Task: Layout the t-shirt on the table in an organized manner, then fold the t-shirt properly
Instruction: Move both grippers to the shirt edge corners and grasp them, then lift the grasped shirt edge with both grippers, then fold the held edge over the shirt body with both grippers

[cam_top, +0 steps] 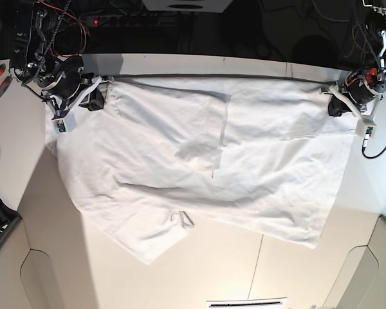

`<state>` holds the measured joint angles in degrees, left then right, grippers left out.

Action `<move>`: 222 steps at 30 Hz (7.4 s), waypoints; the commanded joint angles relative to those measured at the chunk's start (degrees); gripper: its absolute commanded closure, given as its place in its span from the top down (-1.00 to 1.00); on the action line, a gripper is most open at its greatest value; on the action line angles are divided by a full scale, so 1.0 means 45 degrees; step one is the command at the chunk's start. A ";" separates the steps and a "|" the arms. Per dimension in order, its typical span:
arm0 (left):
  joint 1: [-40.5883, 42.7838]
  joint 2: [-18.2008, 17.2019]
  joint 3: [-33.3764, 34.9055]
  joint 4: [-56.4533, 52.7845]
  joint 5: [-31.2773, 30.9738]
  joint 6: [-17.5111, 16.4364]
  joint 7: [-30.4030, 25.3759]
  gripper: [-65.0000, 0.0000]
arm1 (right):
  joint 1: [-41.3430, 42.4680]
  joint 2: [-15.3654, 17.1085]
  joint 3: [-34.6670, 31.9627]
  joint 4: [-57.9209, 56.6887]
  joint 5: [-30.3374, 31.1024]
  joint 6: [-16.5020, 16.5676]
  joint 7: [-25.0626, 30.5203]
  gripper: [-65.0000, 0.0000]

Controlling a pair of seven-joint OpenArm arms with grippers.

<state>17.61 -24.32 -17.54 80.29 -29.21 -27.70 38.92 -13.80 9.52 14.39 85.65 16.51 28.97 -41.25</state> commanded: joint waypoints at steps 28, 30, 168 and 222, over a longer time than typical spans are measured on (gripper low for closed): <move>-0.0073 -0.0131 -0.1107 0.5610 -0.0670 -0.0325 0.0636 -1.00 | 0.1190 0.0131 0.0121 0.3594 0.0092 -0.0204 -0.1010 -1.00; -0.0141 -0.0131 -0.1107 0.5605 -0.0651 -0.0325 0.0622 -1.00 | 0.1768 0.0131 0.0121 0.3594 0.0087 -0.0374 -0.0612 -0.80; -1.2590 0.0913 0.2880 -1.3993 0.1642 0.2914 -0.7558 -0.98 | 1.0894 0.0816 0.0335 -1.2983 -0.0189 0.0855 0.4075 -1.00; -0.5523 -0.0525 -0.1360 -0.5153 -0.0393 -0.2098 -0.5464 -1.00 | 0.3721 0.0918 0.1360 0.0272 0.2501 0.0850 -0.2079 -1.00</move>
<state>-6.35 -25.52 -23.24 56.03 -29.80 -36.10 15.46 2.28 12.86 20.16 85.82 27.07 32.62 -51.35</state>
